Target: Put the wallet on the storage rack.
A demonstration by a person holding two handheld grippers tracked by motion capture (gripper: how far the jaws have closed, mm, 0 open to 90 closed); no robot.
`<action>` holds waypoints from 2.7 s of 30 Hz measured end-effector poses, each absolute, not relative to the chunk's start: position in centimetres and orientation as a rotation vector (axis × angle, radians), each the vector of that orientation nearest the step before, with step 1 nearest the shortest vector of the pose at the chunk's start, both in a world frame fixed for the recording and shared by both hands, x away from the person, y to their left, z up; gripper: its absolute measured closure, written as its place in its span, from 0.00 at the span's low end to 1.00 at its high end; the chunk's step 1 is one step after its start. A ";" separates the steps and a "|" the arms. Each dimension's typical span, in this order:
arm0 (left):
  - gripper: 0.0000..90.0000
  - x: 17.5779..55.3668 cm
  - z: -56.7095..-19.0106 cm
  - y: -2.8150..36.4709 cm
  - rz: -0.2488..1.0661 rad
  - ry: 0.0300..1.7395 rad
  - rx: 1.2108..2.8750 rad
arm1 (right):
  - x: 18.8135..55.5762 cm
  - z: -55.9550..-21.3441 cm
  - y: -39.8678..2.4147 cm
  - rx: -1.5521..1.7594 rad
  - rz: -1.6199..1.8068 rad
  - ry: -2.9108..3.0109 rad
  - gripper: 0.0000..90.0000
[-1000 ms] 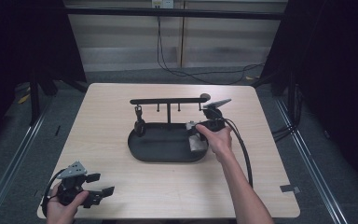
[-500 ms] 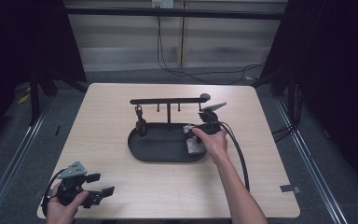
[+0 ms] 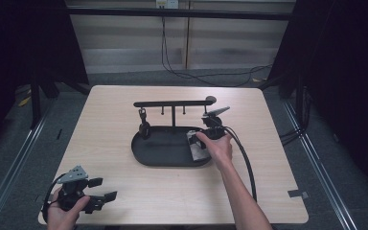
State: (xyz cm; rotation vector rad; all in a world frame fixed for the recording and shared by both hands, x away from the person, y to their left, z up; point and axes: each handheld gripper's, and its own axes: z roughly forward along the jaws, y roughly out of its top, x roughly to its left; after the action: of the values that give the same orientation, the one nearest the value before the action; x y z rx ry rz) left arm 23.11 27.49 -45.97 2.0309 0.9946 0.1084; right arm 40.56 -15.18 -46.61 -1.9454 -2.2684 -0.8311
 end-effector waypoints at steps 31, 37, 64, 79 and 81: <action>0.20 23.1 -46.0 27.5 0.114 1.011 2.021 | 37.3 -41.7 -17.6 -1.873 -1.115 -2.433 0.23; 0.20 23.3 -46.0 27.6 0.119 1.025 2.014 | 36.3 -41.8 -18.7 -1.898 -1.131 -2.459 0.22; 0.23 23.4 -46.3 27.8 0.094 1.029 2.023 | 29.5 -42.5 -23.4 -1.910 -1.183 -2.527 0.23; 0.23 23.3 -46.1 27.9 0.106 1.035 2.011 | 24.5 -43.1 -26.2 -1.949 -1.242 -2.571 0.21; 0.23 23.3 -46.1 27.9 0.109 1.036 2.010 | 24.0 -43.4 -26.7 -1.961 -1.241 -2.566 0.21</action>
State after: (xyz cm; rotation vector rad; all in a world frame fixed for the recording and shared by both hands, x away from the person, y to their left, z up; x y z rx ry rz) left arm 23.28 27.93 -46.12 2.0104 1.0364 0.1091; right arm 23.99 -26.72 -43.39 -1.9606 -2.5658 -1.2407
